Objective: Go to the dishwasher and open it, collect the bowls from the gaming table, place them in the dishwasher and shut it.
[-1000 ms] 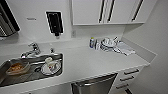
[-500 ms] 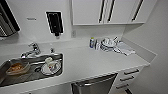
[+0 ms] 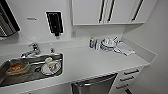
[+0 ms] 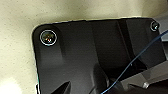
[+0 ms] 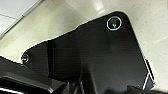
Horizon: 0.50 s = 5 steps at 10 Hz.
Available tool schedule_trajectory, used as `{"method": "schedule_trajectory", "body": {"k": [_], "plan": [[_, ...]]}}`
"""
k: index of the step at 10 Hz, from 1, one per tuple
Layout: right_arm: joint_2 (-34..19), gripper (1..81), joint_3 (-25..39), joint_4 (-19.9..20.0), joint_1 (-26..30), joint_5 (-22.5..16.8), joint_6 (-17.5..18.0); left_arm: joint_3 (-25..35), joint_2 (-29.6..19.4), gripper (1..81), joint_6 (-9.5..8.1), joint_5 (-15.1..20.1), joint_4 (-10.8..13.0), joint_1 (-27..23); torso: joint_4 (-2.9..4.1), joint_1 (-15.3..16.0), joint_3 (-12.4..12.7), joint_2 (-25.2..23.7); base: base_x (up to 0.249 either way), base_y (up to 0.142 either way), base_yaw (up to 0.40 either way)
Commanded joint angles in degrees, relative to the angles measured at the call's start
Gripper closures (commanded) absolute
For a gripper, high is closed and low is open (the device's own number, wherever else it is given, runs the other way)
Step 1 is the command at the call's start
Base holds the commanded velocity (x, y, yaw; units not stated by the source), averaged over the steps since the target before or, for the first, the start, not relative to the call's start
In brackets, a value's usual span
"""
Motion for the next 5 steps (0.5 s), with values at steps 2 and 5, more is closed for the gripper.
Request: {"method": "schedule_trajectory", "body": {"k": [2, 5], "plan": [[2.09, 1.0, -2.03, -2.35, -1.38, -1.96, -0.16, -0.19, 0.42, 1.0, -0.06, 2.61, -1.7, -0.81, 0.0, 0.0, 0.0, 0.0, 0.0, 0.0, 0.0], [3.85, 1.0, -3.35, -2.35, -1.82, -1.97, -0.25, -0.19, 0.25, 1.0, 0.03, 2.61, -1.7, -0.81, 0.0, 0.0, 0.02, 0.0, 0.0, 0.0, 0.0]]}}
